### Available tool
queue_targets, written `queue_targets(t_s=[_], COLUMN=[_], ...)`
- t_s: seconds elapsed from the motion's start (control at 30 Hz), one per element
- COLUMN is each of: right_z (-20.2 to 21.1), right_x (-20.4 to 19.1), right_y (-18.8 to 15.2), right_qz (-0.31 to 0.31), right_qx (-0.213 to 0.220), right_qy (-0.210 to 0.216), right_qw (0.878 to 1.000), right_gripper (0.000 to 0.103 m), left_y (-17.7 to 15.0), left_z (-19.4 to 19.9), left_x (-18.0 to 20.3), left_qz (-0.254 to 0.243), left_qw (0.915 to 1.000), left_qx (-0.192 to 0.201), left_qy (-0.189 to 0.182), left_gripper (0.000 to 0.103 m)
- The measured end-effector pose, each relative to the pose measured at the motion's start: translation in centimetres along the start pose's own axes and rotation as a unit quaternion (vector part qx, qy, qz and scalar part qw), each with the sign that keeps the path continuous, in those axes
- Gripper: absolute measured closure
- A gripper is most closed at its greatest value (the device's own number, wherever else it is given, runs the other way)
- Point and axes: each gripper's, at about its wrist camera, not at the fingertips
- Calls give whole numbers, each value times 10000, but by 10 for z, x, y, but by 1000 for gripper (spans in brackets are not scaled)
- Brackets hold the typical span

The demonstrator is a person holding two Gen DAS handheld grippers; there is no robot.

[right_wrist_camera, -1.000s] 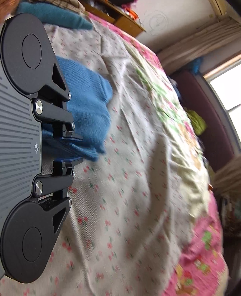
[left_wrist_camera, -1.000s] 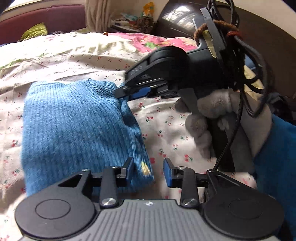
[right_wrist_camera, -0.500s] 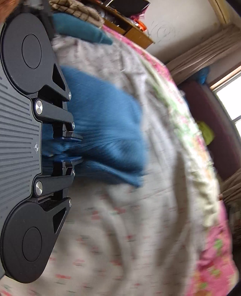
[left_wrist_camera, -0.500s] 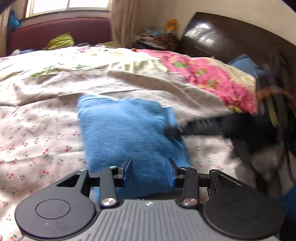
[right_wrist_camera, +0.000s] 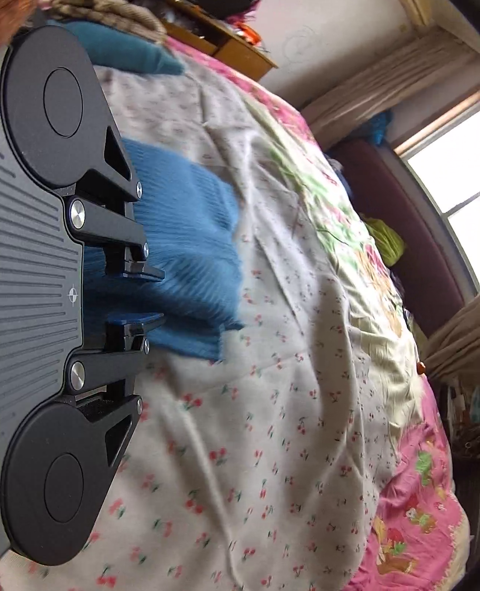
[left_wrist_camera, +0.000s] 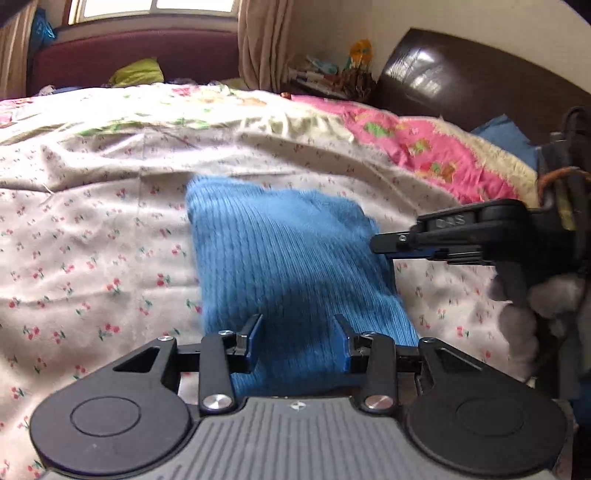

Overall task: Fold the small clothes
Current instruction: 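Press the folded sweater flat and open both tools, withdrawing them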

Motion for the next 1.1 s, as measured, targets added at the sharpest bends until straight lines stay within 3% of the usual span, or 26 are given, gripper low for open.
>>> queue_targets(t_s=[0.1,0.2,0.27,0.43,0.53,0.67,0.83,0.97,1.1], right_z=[-14,-32,-31,-8,11,25,22,41,48], right_x=[-10,-4,0,-11,-26,-34,-26,-25,-31], right_y=[1,-2,-2,-5,-17,-45,-73,-83,-99], right_qz=[248,289,214,429,657,726,752,517,665], right_qx=[154,-63,-68,168,370,234,-69,69,24], right_qy=[-240,-677,-757,-956,-838,-564,-964,-838,-907], right_qw=[9993,9973,9969,9944,9936,9955,9925,9951,9937], right_gripper=[83,83,78,76,76,76,74,73,73], left_y=[8,11,8,2,0,-6,-15,-21,-26], left_z=[-2,-16,-25,-17,-11,-6,-2,4,8], left_x=[-6,-7,-5,-3,-7,-6,-4,-4,-6], left_qz=[96,12,-121,-151,-1,23,32,58,149], left_qw=[9999,10000,9997,9997,9997,9993,9978,9967,9958], left_qx=[94,5,-167,-168,-219,-315,-548,-629,-705], left_qy=[13,55,107,105,86,192,379,512,566], left_gripper=[53,52,52,51,50,50,49,47,47])
Point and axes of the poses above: each gripper's, at about its wrist camera, not at the fingertips, and z roughly against the way its jaws point, x to its right, y to its top, and after that the axes turned 7 degrees about -z, right-handed
